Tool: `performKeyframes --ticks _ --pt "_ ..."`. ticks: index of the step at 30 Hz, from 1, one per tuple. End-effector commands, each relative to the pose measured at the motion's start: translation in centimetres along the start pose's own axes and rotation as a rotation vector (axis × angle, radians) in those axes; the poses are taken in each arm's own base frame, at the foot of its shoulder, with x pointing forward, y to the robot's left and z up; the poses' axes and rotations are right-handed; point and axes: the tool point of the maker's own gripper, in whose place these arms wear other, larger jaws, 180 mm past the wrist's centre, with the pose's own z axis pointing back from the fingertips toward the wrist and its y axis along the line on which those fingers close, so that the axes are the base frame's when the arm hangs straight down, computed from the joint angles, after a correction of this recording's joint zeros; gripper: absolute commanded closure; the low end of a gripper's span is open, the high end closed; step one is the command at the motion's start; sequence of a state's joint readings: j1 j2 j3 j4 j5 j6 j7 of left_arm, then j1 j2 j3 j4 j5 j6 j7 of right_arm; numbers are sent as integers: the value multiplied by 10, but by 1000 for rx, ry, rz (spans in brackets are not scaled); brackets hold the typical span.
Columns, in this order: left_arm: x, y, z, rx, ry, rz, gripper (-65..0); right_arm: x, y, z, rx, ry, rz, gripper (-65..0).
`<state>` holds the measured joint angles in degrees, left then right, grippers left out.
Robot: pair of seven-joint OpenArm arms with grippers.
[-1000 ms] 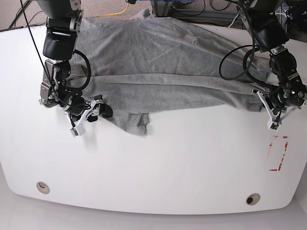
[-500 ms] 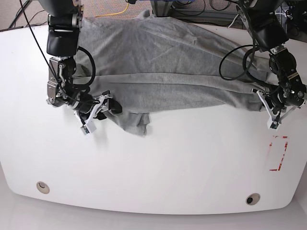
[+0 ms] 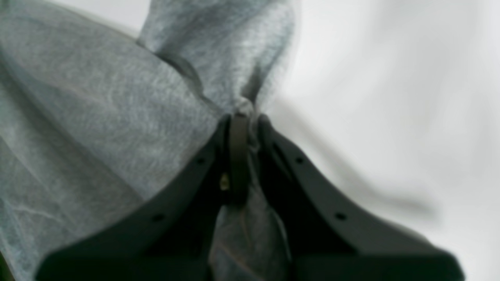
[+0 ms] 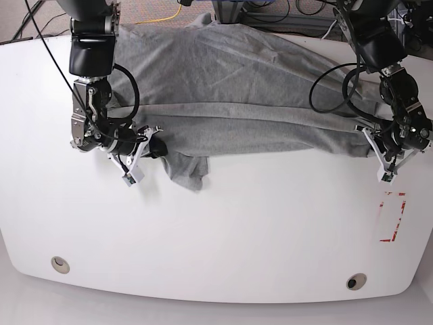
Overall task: Layout the t-shirt on the table in an organized manner, then fold the t-shirt properly
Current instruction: 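Lay the folded hem down, right gripper pulling its end outward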
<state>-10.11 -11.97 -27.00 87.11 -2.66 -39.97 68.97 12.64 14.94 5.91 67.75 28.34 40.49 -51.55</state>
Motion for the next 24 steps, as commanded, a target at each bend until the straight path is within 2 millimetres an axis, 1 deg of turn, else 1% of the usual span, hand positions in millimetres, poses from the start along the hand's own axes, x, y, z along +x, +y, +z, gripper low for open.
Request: performKeyframes --ticks 1,3,5,8,11,13,15,19,21,24 --pt "13 10 8 28 -43 -6 -69 19 -16 13 -49 -19 32 -19" --pt "13 10 8 27 -41 -8 -69 25 -20 17 -62 -27 45 -13" --pt "13 10 8 27 -41 -8 -71 22 -29 24 -83 6 55 -5" --pt "12 10 8 27 -40 -8 -74 24 -35 29 -99 28 63 -5" --pt "10 10 7 27 -35 -9 -75 22 -40 34 -111 27 42 -5" --pt "1 8 6 23 -11 -11 -76 21 -43 36 -118 25 33 -5" --pt "-7 7 5 22 26 -12 -79 14 -43 36 -119 35 26 -5" --pt "-25 8 7 24 126 -12 -113 8 -43 35 -115 42 17 -5" --pt "-26 10 10 35 131 -14 -121 7 -43 35 -114 44 16 -5" --pt "-38 8 14 48 149 -28 -142 6 -43 35 -114 45 13 -3"
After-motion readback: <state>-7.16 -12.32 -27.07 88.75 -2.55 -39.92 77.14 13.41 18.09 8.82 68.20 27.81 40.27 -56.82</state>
